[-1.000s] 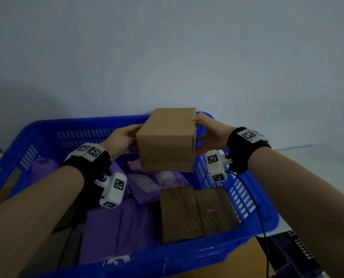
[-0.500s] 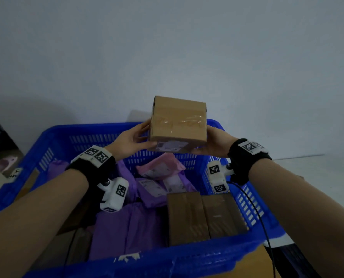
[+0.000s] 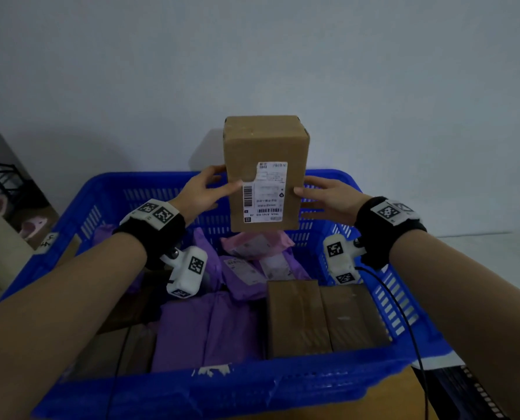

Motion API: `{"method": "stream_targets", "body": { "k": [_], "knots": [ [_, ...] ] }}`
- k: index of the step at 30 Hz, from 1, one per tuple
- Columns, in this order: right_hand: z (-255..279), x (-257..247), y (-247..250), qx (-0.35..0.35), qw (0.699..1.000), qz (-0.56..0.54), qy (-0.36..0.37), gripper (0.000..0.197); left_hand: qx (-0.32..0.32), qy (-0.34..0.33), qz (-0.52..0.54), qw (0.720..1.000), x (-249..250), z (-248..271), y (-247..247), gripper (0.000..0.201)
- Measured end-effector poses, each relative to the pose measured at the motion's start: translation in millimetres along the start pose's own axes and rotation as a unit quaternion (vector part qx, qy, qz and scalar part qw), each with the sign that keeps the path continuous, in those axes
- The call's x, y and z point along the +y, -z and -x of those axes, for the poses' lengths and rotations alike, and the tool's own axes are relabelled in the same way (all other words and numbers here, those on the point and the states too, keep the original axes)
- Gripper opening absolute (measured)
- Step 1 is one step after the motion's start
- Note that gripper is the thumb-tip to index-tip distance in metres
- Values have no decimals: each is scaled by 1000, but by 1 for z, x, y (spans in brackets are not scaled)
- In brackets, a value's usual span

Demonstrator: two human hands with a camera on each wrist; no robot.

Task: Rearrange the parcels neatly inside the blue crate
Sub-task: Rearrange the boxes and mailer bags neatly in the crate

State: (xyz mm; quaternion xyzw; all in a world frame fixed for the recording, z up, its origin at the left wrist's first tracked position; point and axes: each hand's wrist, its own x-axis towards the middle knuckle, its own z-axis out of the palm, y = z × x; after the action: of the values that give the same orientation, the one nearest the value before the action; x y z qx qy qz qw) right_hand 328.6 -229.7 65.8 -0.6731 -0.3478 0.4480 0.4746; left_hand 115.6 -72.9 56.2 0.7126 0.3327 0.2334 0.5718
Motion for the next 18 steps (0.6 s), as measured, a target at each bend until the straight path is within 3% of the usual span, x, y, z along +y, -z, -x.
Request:
{"method": "stream_targets", "body": {
  "k": [4,8,11,12,14,16,18],
  "knots": [
    [-4,0,-7,-24,1000,-13,-9,37,-41,11,-11,999,-9,0,12,106],
    [-6,-2,-13,-45,998,-7,-36,34,-69,12,10,998,-10,2,13,105],
    [-9,-3,-15,-51,998,2,-42,42,-57,10,12,998,-10,0,12,104],
    [-11,-4,-16,-31,999,11,-28,50,-50,8,5,999,-10,-1,12,103],
    [-17,-6,-15,75,992,98,29,80,-32,0,-29,999,-9,-6,13,102],
    [-21,-13,-13,173,957,213,94,106,-14,-10,-93,995,-6,-12,16,105],
    [-20,-24,-12,206,922,287,161,117,-12,-18,-199,980,-1,-20,17,110]
  ]
}}
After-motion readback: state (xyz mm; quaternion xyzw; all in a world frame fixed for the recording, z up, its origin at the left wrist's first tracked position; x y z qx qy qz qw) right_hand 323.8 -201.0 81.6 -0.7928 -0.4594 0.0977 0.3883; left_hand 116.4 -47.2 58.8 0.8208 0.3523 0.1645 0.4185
